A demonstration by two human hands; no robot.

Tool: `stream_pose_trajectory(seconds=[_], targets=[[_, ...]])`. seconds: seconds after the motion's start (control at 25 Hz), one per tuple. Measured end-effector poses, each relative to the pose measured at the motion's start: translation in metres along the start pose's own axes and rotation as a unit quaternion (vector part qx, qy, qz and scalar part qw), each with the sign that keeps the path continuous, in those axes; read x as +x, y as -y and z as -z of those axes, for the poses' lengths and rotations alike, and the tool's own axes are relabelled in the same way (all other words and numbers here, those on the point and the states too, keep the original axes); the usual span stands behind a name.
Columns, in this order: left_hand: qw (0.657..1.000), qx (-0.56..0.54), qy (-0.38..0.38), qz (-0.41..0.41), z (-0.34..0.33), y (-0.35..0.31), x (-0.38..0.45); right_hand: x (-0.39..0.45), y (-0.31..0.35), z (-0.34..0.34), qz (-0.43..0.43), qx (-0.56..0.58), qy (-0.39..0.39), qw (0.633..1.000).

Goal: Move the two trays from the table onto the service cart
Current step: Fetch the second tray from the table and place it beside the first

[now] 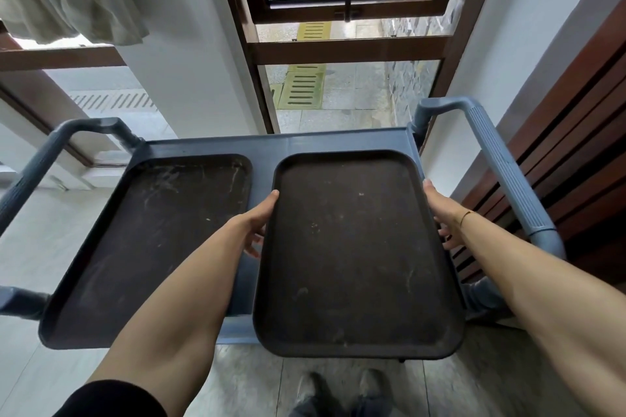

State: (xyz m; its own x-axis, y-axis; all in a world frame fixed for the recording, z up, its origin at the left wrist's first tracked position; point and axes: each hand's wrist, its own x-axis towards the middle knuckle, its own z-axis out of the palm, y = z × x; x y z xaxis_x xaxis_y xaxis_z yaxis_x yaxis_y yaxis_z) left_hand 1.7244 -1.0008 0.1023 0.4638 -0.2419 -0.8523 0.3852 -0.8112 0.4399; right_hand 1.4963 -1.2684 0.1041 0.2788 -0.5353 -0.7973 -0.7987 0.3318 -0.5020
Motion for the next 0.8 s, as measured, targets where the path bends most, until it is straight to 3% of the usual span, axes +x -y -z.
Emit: stream_pose_trajectory(seconds=[0.48, 0.8], targets=[[1.000, -0.017, 0.014, 0.007, -0.002, 0.008, 0.006, 0.017, -0.008, -0.006, 0.026, 0.022, -0.045, 0.998], [1.000, -0.018, -0.008, -0.018, -0.007, 0.016, 0.012, 0.021, -0.010, -0.011, 0.094, -0.118, -0.109, 0.983]])
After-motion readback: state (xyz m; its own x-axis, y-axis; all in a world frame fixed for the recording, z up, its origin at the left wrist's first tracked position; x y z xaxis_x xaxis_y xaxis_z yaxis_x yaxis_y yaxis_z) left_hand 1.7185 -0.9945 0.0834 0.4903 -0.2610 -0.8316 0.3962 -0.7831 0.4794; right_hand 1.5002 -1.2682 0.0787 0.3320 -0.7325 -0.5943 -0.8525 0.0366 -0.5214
